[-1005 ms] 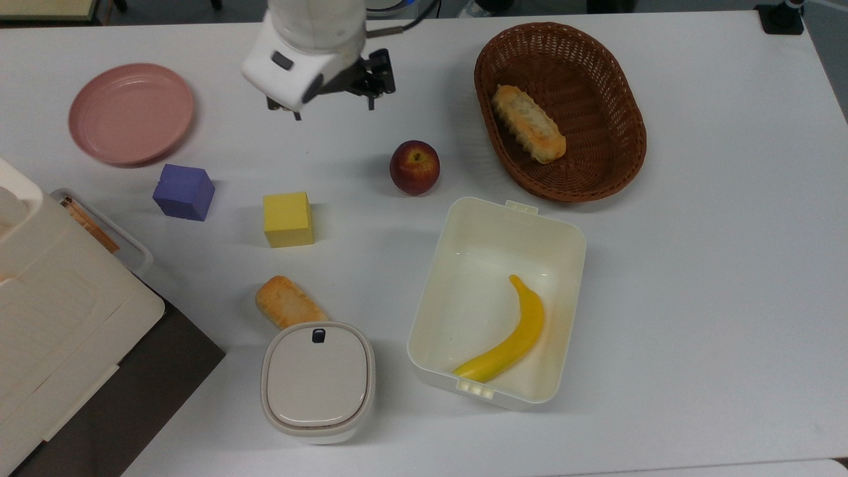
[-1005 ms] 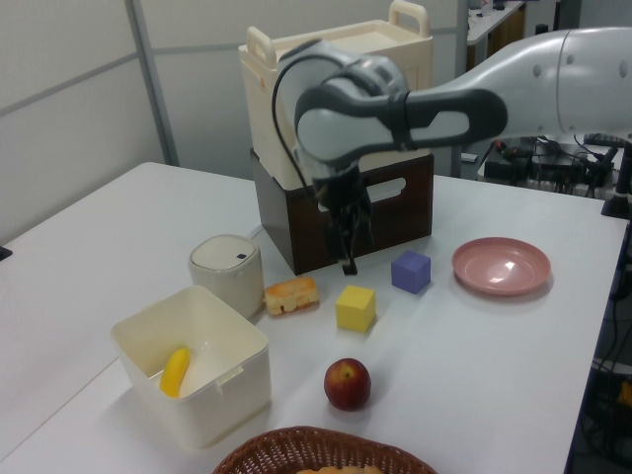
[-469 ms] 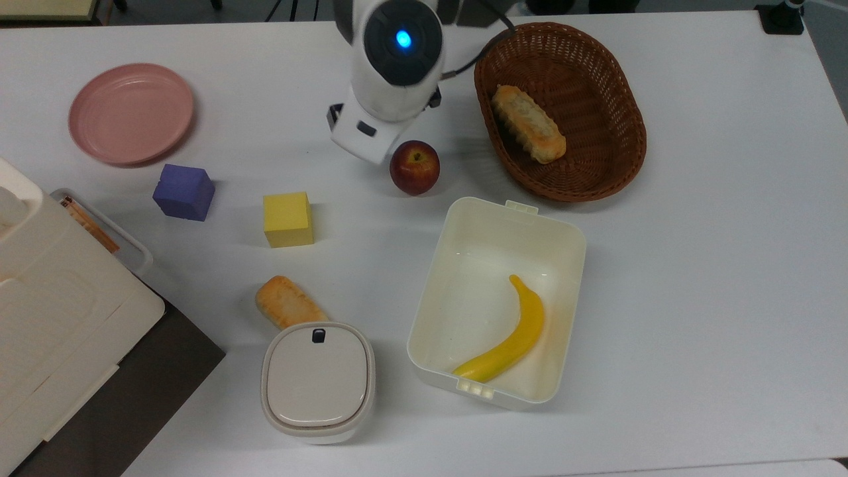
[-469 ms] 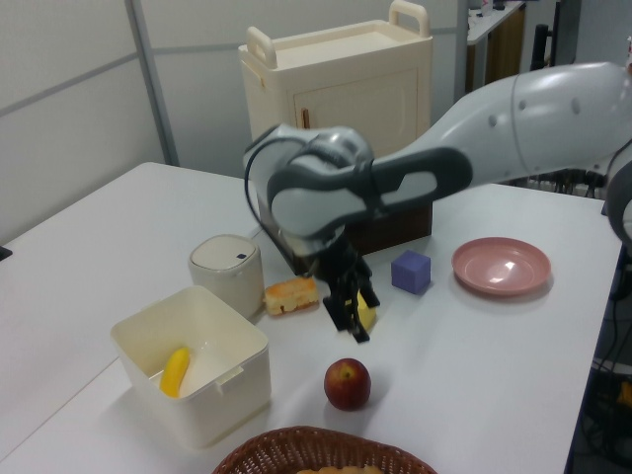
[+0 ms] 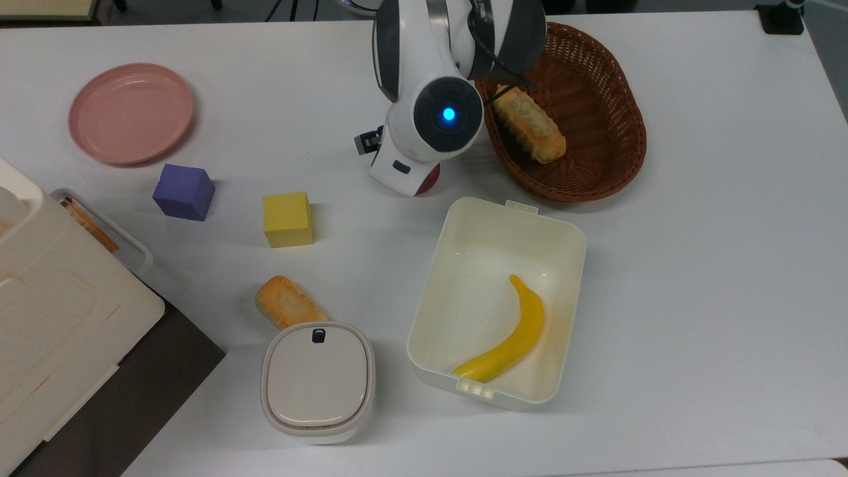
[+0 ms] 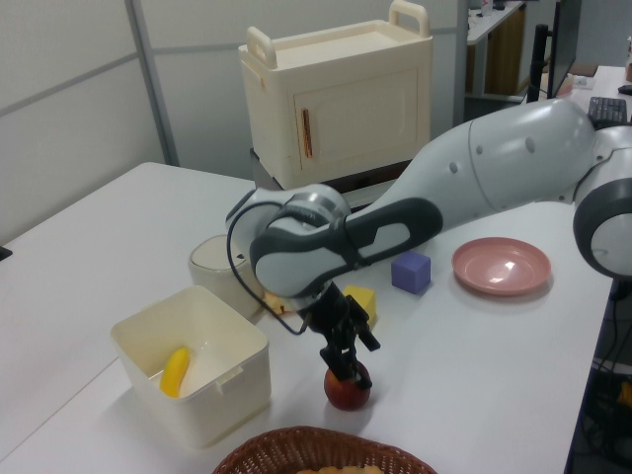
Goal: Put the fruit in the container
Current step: 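Lower the gripper over the red apple and close on it, then lift the red apple and carry it over the cream container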
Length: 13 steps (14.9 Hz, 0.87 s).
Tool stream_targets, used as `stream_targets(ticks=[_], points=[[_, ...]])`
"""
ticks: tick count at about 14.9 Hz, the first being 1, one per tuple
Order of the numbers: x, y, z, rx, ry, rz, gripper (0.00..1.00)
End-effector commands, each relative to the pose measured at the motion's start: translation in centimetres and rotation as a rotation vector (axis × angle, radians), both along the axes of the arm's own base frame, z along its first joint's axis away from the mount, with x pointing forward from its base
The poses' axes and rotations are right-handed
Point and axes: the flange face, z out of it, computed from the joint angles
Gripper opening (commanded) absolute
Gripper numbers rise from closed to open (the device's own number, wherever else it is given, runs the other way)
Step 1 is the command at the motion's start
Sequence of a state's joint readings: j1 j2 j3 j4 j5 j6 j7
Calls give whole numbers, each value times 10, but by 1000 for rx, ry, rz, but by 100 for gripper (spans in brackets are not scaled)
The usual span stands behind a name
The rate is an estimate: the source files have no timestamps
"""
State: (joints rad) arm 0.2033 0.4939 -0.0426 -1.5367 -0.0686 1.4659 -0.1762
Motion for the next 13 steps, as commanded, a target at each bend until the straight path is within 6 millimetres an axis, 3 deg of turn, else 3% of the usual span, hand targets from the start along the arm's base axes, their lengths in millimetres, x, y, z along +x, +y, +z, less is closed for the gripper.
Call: stream_targets(ticks=[1,9,10,11,13], points=[[0,7,-7,-39,-8,1,100],[16,17,-17,-58,-133,-57,97],[16,17,-17,-59,-133,-59,81],[16,16,-16,-59,-133,-59,56],[16,14,-10,-56,-137,-64,16]])
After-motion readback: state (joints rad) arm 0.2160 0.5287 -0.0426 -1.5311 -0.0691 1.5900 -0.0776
